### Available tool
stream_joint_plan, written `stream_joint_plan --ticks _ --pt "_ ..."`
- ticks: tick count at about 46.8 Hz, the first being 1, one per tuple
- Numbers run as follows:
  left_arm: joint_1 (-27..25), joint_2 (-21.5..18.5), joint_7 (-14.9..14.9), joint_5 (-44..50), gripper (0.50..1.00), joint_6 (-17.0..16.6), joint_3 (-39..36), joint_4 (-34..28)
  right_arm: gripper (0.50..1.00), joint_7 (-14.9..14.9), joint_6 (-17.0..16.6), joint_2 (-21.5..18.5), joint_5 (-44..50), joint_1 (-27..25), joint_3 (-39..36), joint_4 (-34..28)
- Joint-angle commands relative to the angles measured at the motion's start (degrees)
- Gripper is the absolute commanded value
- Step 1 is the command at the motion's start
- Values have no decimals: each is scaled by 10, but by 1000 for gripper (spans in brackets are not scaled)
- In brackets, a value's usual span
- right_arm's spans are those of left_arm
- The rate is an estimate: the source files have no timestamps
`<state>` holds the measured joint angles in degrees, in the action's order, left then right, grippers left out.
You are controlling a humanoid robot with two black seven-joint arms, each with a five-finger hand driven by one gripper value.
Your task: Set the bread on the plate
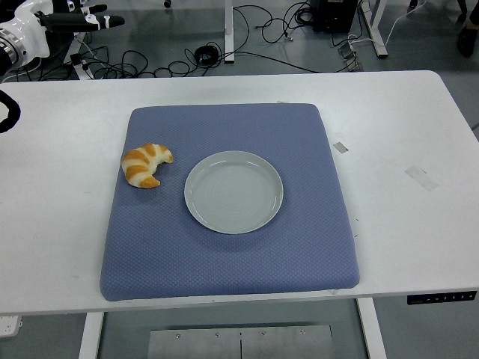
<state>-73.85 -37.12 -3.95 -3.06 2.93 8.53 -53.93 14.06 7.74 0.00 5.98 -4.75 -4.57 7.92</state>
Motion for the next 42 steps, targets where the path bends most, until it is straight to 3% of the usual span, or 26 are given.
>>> stream_joint_plan --ticks 1,14,29,38,42 --pt "-10 -3 0 -12 966 1 -23 -4 1000 0 0 0 0 0 0 0" --pt "-29 2 2 -58 960 1 -118 -7 1000 0 0 0 0 0 0 0" --pt "-51 2 4 -63 948 0 -211 -65 1000 0 0 0 0 0 0 0" --pt "-55 3 47 -63 948 0 -254 -88 1000 0 0 0 0 0 0 0" --pt "-56 4 53 -63 948 0 -264 -88 1000 0 0 0 0 0 0 1"
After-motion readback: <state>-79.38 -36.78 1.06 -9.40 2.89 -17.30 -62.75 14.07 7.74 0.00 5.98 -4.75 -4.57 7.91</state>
